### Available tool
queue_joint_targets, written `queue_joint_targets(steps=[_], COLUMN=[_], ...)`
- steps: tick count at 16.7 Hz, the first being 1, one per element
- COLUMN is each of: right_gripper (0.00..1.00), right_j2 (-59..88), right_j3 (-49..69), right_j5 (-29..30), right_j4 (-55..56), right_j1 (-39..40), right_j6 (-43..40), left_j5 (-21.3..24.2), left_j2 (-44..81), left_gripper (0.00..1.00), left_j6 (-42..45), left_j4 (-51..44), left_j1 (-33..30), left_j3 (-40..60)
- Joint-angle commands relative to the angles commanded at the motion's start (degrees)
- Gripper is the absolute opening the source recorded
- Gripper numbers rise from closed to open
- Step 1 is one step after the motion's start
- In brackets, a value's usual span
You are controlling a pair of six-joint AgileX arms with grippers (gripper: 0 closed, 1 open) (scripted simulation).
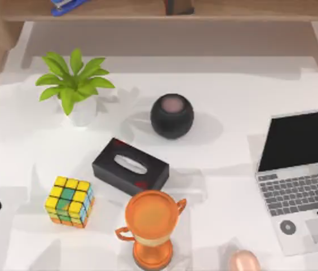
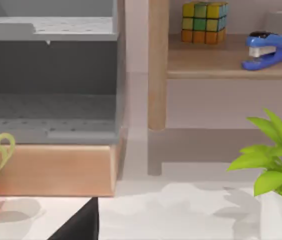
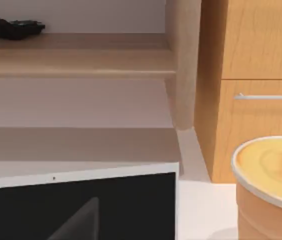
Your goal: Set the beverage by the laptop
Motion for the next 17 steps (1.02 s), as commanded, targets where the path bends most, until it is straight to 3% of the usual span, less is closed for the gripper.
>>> queue_joint_targets(steps=[7,17], right_gripper=[1.00,1.00], right_j2=[9.3,59.3], right_j3=[-0.1,-0.1], right_j5=[-3.7,-18.7], right_j4=[9.0,50.3], right_j1=[-3.9,-20.1], right_j6=[-0.9,-3.8], left_j5=[0.0,0.0], left_j2=[0.0,0.0], left_gripper=[1.00,1.00], left_j6=[0.0,0.0], left_j4=[0.0,0.0], left_j1=[0.0,0.0], left_j3=[0.0,0.0])
